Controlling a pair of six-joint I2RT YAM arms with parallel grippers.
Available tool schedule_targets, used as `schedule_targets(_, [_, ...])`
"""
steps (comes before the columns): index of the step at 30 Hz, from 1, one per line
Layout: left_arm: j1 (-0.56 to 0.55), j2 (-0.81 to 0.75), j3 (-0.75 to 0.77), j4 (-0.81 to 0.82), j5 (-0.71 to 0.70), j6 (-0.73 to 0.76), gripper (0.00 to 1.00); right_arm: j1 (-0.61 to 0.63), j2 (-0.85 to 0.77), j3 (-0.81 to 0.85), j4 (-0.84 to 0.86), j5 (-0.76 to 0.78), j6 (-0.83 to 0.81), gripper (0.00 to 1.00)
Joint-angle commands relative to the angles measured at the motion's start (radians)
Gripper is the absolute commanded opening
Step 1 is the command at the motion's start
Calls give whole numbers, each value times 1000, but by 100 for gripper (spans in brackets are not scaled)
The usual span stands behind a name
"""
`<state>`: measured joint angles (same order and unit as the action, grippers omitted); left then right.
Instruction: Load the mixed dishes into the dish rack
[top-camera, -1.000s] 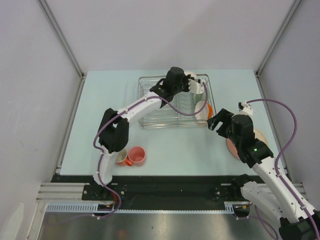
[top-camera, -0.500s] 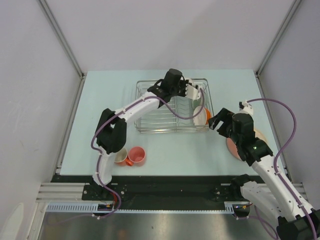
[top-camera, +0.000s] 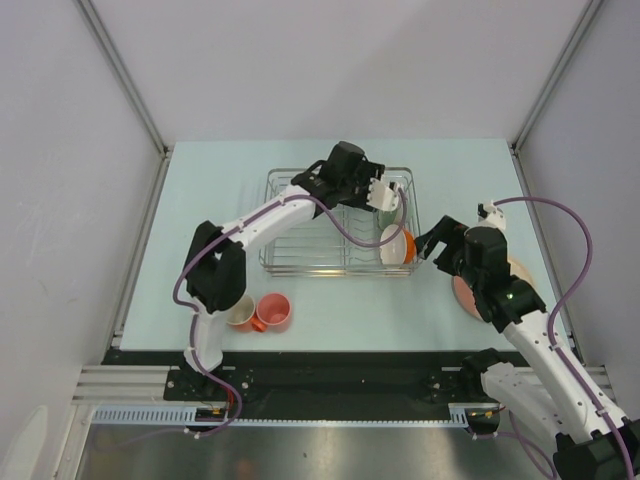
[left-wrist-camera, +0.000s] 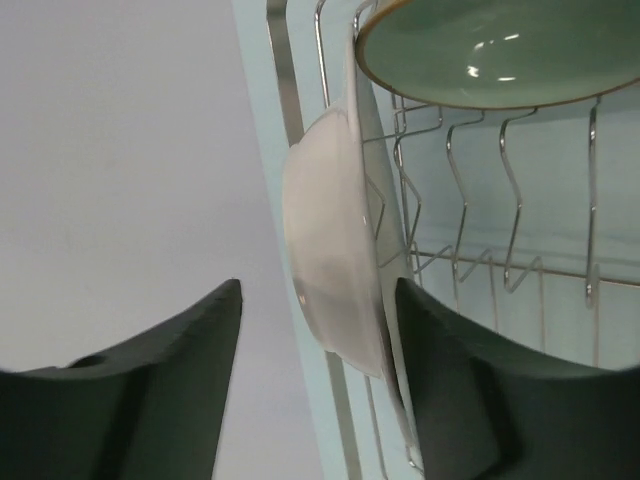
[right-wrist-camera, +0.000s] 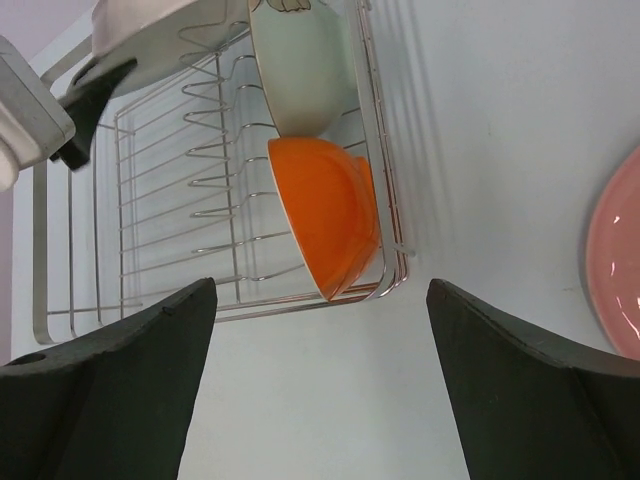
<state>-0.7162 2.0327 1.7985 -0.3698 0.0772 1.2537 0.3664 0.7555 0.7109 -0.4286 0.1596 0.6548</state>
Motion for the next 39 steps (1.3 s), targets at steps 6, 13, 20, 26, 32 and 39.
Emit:
schedule_targets(6, [-11, -114, -67, 66, -47, -39, 100, -20, 27, 16, -54, 121, 49, 91])
schedule_targets(13, [-11, -195, -71, 92, -74, -77, 100, -191, 67, 58, -400, 370, 279, 97])
schedule_targets(20, [-12, -236, 117, -56, -131, -284, 100, -487, -2, 59, -493, 321, 261, 100])
schedule_targets(26, [-35, -219, 331, -498, 15, -595, 100, -606, 70, 75, -489, 189, 240, 100])
schedule_targets(32, [-51, -337, 122, -650, 156, -651, 100, -745, 232, 73, -426, 129, 192, 100])
schedule_targets(39, [-66, -506, -217, -569, 142, -590, 100, -916, 298, 84, -410, 78, 203, 100])
